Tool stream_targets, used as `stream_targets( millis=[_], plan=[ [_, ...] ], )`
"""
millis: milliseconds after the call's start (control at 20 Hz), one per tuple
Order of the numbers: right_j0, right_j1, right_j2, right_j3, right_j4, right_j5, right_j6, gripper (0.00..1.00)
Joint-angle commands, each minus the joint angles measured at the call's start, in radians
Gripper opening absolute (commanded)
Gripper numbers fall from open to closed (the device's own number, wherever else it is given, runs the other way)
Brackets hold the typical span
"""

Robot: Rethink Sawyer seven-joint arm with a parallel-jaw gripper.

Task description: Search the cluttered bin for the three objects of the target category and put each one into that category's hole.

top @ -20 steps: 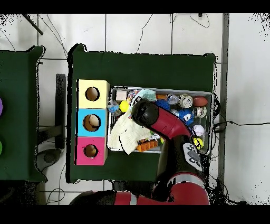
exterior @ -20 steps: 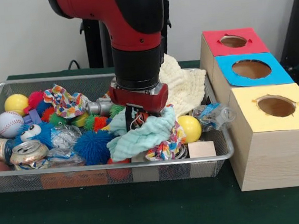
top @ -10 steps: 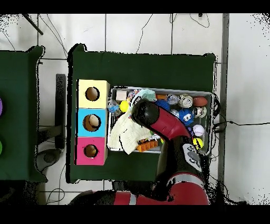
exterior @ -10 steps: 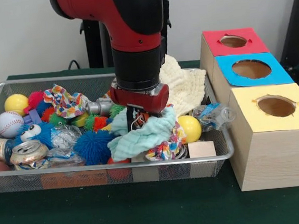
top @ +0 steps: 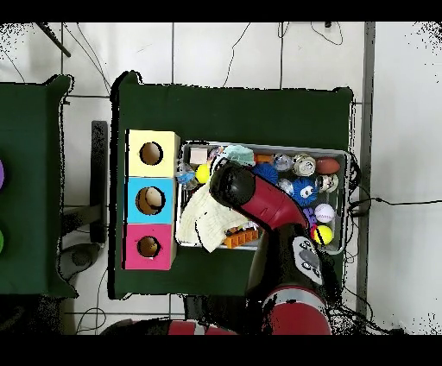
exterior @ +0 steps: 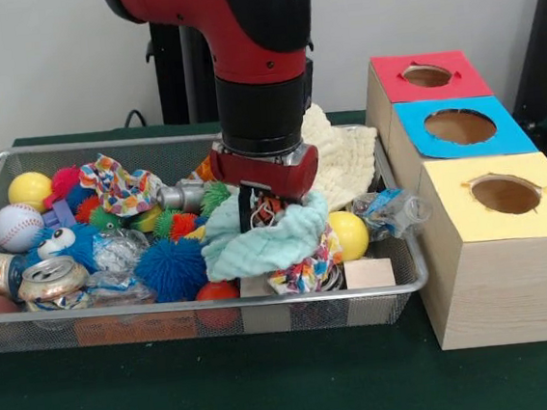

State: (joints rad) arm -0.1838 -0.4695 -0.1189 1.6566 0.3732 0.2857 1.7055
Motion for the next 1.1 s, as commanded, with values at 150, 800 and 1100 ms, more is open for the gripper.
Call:
stream_targets(
  millis=[150,800,1100],
  plan=[
    [-0.017,-0.056,0.085,0.124,0.05,0.072,0.226,1.0],
    [-0.073,-0.049,0.131,0.148,0.045,0.018,0.192,1.0],
    [-0.078,-0.037,0.14,0.141,0.028,0.003,0.183,1.0]
  ],
)
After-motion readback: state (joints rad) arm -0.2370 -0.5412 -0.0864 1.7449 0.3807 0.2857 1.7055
